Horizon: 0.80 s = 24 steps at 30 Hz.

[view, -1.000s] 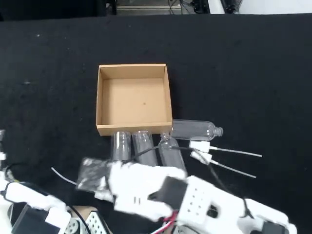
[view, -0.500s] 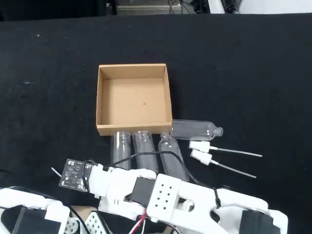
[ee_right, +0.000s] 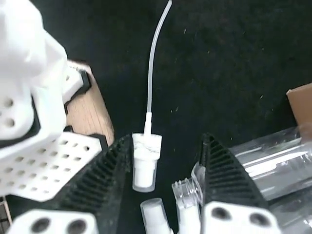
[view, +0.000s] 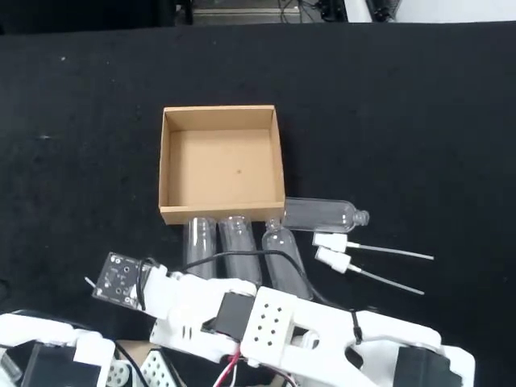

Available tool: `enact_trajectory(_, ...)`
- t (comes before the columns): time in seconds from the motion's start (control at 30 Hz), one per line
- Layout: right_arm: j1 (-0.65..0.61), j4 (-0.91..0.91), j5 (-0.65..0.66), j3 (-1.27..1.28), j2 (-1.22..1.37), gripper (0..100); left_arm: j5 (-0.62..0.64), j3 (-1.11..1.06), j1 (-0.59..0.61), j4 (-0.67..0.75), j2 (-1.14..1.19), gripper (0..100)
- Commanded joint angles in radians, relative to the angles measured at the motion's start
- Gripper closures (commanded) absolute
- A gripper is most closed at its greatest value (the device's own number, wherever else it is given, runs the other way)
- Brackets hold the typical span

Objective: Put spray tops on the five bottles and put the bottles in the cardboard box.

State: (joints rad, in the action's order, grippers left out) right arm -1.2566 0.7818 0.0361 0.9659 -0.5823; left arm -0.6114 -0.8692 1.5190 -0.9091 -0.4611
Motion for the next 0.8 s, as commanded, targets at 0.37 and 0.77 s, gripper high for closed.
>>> enact_trajectory(0.37, -0.04, -0.064, -0.034, -0.114, 0.286, 78.7, 0.092, 0.317, 0.005, -0.296, -0.015, 97)
enact_trajectory(0.77, -0.028, -0.135, -0.032, -0.111, 0.423, 78.7, 0.086, 0.32, 0.005, -0.315, -0.012, 97)
